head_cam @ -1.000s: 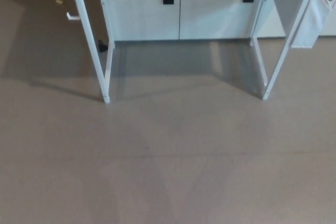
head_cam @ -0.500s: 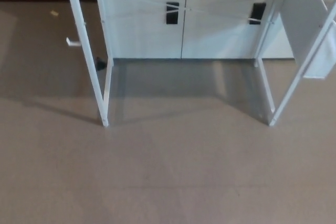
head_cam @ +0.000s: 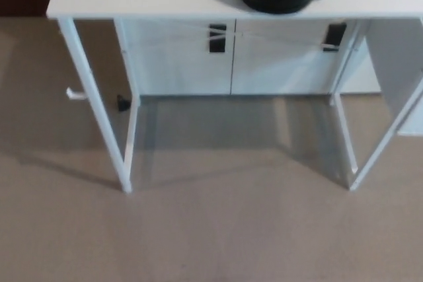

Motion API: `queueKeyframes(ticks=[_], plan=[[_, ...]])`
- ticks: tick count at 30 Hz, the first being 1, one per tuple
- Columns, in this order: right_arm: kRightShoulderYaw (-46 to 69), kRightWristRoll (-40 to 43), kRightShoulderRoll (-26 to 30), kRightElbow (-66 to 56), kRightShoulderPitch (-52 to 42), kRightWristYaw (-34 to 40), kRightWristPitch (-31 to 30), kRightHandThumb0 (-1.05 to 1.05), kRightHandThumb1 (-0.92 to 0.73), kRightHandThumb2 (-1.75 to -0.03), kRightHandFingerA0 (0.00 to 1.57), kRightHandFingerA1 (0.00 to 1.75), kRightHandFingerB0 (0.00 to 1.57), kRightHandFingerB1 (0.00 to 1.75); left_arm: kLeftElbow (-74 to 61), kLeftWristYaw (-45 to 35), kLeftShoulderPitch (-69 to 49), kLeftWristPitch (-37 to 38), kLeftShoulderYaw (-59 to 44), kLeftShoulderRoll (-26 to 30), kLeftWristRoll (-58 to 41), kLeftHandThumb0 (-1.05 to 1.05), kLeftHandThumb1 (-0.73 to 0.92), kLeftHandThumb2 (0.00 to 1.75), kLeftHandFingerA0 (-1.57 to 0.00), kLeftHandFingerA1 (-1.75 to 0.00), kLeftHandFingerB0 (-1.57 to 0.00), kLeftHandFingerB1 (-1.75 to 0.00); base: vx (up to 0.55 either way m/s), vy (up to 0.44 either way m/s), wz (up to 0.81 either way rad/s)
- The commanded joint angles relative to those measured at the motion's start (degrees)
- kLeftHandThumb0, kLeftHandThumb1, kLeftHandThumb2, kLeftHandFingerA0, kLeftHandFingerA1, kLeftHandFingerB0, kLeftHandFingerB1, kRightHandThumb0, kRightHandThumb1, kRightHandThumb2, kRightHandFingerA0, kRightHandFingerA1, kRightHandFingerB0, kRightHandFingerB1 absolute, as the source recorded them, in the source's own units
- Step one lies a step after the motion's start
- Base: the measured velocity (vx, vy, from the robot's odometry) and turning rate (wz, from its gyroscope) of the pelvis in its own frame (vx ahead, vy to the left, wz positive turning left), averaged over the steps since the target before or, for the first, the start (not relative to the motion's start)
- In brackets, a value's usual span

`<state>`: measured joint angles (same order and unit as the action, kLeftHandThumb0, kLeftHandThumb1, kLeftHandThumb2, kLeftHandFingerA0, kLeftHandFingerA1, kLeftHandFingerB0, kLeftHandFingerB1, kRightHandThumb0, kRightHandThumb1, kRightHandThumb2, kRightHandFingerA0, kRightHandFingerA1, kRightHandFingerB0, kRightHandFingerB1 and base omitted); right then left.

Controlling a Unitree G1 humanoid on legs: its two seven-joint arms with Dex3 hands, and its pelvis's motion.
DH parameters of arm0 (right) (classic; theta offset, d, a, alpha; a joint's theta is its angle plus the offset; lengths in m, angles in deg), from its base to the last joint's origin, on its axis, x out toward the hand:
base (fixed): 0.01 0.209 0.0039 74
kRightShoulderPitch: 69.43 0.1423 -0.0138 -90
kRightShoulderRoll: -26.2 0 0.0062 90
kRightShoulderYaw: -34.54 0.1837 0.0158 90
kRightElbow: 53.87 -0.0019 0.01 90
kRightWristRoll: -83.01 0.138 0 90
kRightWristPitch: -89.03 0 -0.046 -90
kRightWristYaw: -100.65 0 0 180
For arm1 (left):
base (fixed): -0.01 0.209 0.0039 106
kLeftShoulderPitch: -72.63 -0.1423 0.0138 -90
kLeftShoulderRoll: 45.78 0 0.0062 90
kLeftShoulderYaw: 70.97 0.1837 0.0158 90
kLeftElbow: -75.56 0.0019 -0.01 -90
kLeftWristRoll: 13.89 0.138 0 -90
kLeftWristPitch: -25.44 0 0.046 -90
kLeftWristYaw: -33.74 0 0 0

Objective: The robot walk towards a table in front and uses its left hand to pick up the pot from the base and places it on the table

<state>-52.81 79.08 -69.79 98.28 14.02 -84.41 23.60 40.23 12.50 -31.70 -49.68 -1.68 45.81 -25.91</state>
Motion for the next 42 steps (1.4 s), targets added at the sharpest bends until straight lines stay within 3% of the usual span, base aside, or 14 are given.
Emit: queueKeyframes(ticks=[1,9,24,42], plan=[[-0.4,-0.71,0.9,0.3,-1.08,0.45,1.65,-0.2,-0.59,-0.57,0.68,0.49,0.46,0.4,0.32,-0.6,-1.26,1.19,-0.03,0.75,0.01,0.06,0.52,0.55,-0.52,-0.4,-0.42,-0.37,0.4,0.21,-0.6],[-1.08,-1.18,0.96,-0.9,-4.93,0.8,2.71,-0.19,-0.6,-0.57,0.7,0.48,0.47,0.4,2.06,-1.0,-3.82,2.89,0.22,0.62,0.36,0.05,0.52,0.55,-0.52,-0.4,-0.44,-0.37,0.28,0.107,0.02],[-1.06,-0.87,1.09,-0.62,-2.73,0.33,2.45,-0.21,-0.61,-0.58,0.68,0.49,0.47,0.4,3.16,-2.66,-1.89,2.76,1.2,1.68,0.4,0.04,0.52,0.55,-0.48,-0.39,-0.45,-0.37,0.22,-0.09,0.06],[-1.44,-1.39,0.64,-0.98,-0.94,1.4,1.29,-0.22,-0.61,-0.58,0.72,0.5,0.49,0.41,4.21,-2.01,-1.48,4.43,4.42,3.18,2.47,-0.02,0.52,0.55,-0.5,-0.38,-0.42,-0.36,0.15,0.088,0.01]])
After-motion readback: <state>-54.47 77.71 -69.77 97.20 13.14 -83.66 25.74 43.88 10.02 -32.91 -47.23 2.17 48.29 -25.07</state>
